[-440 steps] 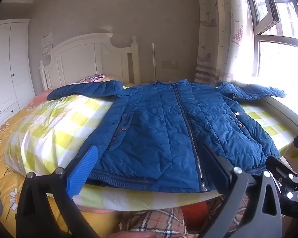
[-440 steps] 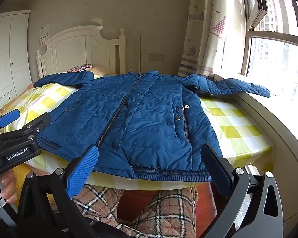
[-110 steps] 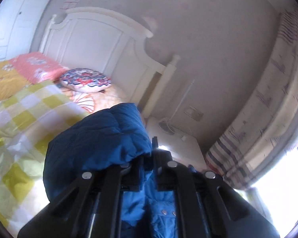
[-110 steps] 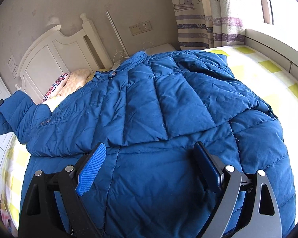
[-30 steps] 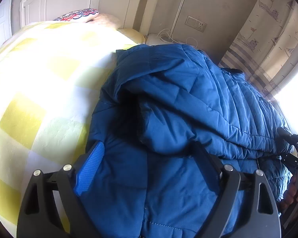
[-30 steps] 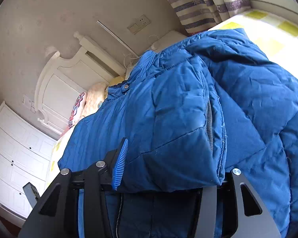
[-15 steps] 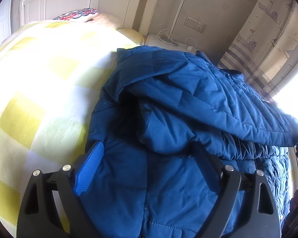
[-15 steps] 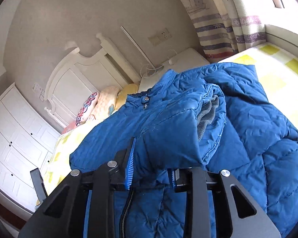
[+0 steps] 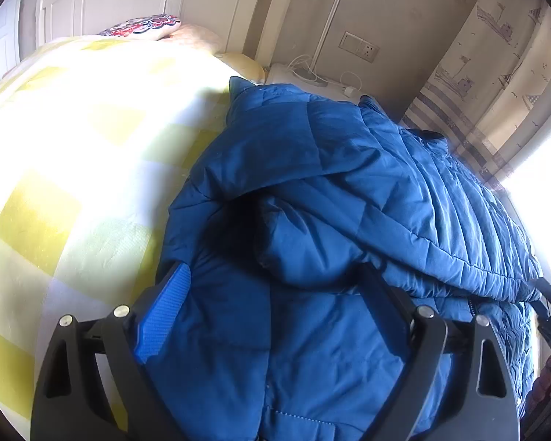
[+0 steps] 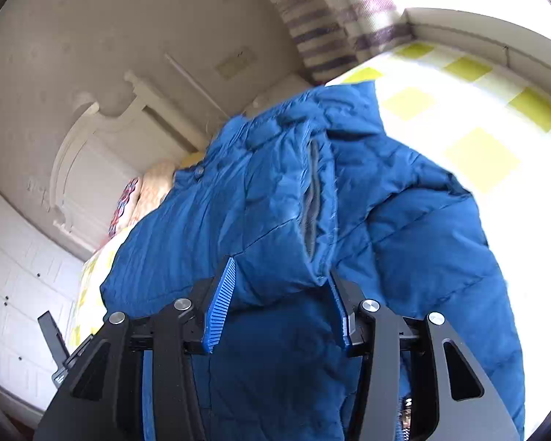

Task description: Fold large clothes

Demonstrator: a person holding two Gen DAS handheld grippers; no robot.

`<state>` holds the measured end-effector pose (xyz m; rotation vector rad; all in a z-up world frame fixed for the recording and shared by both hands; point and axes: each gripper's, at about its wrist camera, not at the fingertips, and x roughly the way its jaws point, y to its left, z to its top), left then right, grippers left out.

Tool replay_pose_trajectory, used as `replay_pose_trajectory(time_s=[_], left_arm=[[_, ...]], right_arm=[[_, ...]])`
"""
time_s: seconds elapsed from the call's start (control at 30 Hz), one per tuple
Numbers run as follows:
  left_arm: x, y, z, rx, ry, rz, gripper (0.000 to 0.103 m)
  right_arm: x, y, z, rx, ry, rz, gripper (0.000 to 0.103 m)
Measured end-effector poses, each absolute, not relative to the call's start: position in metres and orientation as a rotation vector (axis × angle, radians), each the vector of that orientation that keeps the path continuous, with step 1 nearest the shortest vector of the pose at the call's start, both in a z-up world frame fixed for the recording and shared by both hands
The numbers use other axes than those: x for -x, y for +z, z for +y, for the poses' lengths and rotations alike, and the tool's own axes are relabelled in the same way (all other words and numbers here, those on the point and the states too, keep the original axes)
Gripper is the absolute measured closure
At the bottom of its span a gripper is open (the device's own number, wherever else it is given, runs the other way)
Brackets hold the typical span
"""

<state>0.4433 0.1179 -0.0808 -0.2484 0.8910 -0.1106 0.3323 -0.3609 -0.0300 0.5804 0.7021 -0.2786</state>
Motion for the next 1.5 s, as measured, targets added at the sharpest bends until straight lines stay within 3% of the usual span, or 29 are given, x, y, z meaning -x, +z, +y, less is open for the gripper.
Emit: replay_pose_trajectory(time_s=[0.07, 0.17, 0.2, 0.33, 0.57, 0.7, 0.83, 0.97, 1.3, 1.5], left_arm=[[-0.444, -0.080, 0.117, 0.245, -0.110, 0.893, 0.011], [-0.444, -0.080, 0.117, 0.248, -0.112, 0.892, 0.011], [-0.444, -0.080, 0.117, 0.249, -0.112, 0.891, 0.011], [-0.444, -0.079, 0.116, 0.249, -0.112, 0.890, 0.011], [-0.431, -0.016, 0.097, 0.206, -0.071, 0.736, 0.012], [-0.459, 0.001, 0.046, 0.074, -0.105, 0.732, 0.012], [-0.493, -0.035, 0.004, -0.091, -0.105, 0.845, 0.012], [-0.494, -0.071, 0.014, -0.100, -0.130, 0.829, 0.007], [-0.497, -0.077, 0.015, -0.107, -0.109, 0.854, 0.003], [-0.498, -0.076, 0.013, -0.100, -0.109, 0.851, 0.003]], right_arm=[[-0.335, -0.006, -0.348, -0.458, -0.289, 0.633, 0.055], [-0.367, 0.001, -0.318, -0.271, -0.178, 0.709, 0.042], [-0.379, -0.005, -0.311, -0.223, -0.165, 0.750, 0.037], [-0.412, -0.057, -0.298, -0.138, -0.200, 0.934, 0.035], [-0.407, -0.074, -0.287, -0.064, -0.201, 0.898, 0.025], [-0.407, -0.073, -0.292, -0.097, -0.185, 0.893, 0.024], [-0.408, -0.073, -0.293, -0.114, -0.166, 0.889, 0.020], [-0.409, -0.074, -0.292, -0.112, -0.153, 0.889, 0.016], [-0.444, -0.037, -0.300, -0.112, -0.180, 0.816, 0.020], [-0.490, -0.078, -0.293, 0.009, -0.189, 0.935, 0.018]])
